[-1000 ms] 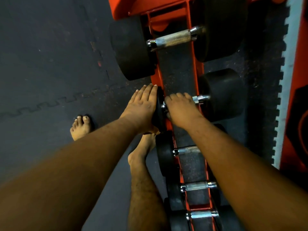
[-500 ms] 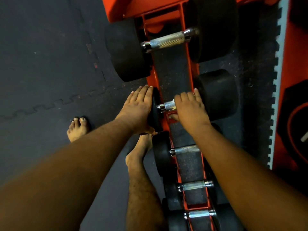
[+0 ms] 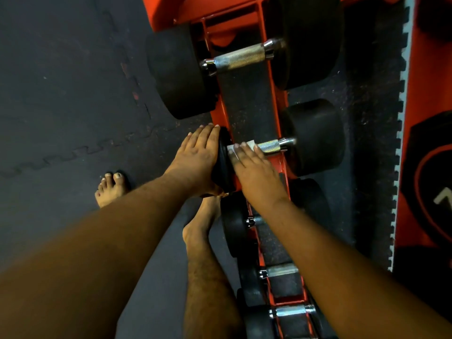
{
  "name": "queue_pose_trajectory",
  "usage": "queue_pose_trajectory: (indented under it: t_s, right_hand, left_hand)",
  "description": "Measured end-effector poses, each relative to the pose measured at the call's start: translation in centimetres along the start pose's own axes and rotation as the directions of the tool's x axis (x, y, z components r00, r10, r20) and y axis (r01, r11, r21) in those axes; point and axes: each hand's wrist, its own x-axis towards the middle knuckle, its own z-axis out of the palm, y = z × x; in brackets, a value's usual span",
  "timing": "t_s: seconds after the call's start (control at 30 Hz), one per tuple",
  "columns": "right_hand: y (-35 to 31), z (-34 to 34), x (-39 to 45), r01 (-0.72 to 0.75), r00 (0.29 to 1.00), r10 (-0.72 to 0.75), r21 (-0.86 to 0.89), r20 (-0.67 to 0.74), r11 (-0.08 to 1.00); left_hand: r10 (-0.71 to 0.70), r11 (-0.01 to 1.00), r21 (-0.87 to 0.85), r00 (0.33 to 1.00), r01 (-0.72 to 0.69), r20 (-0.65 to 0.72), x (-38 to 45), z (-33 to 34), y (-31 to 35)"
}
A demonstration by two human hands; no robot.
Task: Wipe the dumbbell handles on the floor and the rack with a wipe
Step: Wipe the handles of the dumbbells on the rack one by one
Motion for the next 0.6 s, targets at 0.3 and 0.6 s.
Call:
queue_pose_trajectory:
  t_s: [0.3, 0.6]
  right_hand:
    - [-3.1, 3.2, -1.2, -0.048, 0.354, 0.694, 0.753, 0.627, -0.656]
    - [-0.6, -0.8, 2.7, 0.394, 0.354, 0.564, 0.428, 0.746, -0.813]
  left_hand:
    - [0.005, 1.000, 0.024, 1.000, -0.005, -0.022, 0.2, 0.4, -0.3]
    - [-0.010, 0.999, 0.033, 1.000, 0.011, -0.019, 0.2, 0.4, -0.4]
